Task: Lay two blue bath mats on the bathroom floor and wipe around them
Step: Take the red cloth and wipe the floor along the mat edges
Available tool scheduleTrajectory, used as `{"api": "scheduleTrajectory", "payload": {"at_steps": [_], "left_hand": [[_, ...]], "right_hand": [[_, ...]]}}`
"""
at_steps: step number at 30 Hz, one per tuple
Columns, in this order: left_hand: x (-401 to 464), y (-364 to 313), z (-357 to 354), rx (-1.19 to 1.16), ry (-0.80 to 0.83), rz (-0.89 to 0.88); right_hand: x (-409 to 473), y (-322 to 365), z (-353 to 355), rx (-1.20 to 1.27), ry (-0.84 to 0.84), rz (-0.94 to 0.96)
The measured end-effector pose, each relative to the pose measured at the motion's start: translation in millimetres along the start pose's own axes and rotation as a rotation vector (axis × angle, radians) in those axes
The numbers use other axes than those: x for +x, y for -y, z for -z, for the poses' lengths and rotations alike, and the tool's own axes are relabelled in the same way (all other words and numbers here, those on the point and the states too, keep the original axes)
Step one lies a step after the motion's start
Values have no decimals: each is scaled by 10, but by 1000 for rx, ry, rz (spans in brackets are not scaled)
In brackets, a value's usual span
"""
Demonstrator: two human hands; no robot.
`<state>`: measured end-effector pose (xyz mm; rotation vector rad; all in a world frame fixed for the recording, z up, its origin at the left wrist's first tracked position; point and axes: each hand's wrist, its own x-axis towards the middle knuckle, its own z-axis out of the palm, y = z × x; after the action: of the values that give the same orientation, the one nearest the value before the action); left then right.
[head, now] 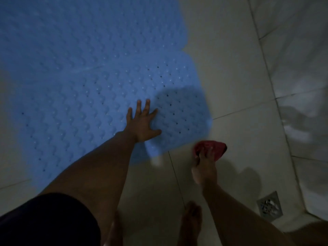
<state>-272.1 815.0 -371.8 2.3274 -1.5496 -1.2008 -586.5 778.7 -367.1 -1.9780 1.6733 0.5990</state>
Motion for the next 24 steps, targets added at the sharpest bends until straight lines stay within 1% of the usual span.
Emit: {"api": "scheduleTrajectory", "payload": {"at_steps": [1,2,3,4,5,7,8,9,11,14,16,18,19,20,22,24], "left_hand": [[-66,17,64,-82,-83,-1],[-169,57,92,-131,-225,22],[-303,116,61,-122,-387,87],[-448,168,19,-86,-494,197],[-598,222,-61,-54,-538,329],[-861,294,-255,-79,-461,545],[-945,323,-343,-102,-392,588],[-969,350,-394,-105,-337,587],[-958,387,-384,-121,-280,574],[-952,404,-352,-163,-241,588],[-959,444,-318,-195,-250,579],[-1040,505,-301,-243,-329,546],[-1111,533,-312,-253,-376,548],[-1185,553,-334,-242,-410,580],[-1401,599,-394,-213,-476,744],[-1577,630,-442,-246,-479,912]], "right_hand": [[-102,69,-67,0,9,19],[-205,152,-133,-4,15,52],[-322,251,-193,-19,19,96],[-431,353,-280,-36,19,142],[-561,447,-379,-60,22,182],[-839,637,-572,-124,34,251],[-961,717,-684,-167,31,295],[-1067,792,-775,-195,28,328],[-1248,932,-916,-226,81,417],[-1452,1041,-1029,-318,186,734],[-1411,1037,-969,-384,239,911],[-1268,945,-825,-461,232,1006],[-1171,866,-745,-490,224,1010],[-1077,770,-662,-504,204,974],[-929,633,-505,-529,136,827],[-854,546,-468,-541,84,690]]}}
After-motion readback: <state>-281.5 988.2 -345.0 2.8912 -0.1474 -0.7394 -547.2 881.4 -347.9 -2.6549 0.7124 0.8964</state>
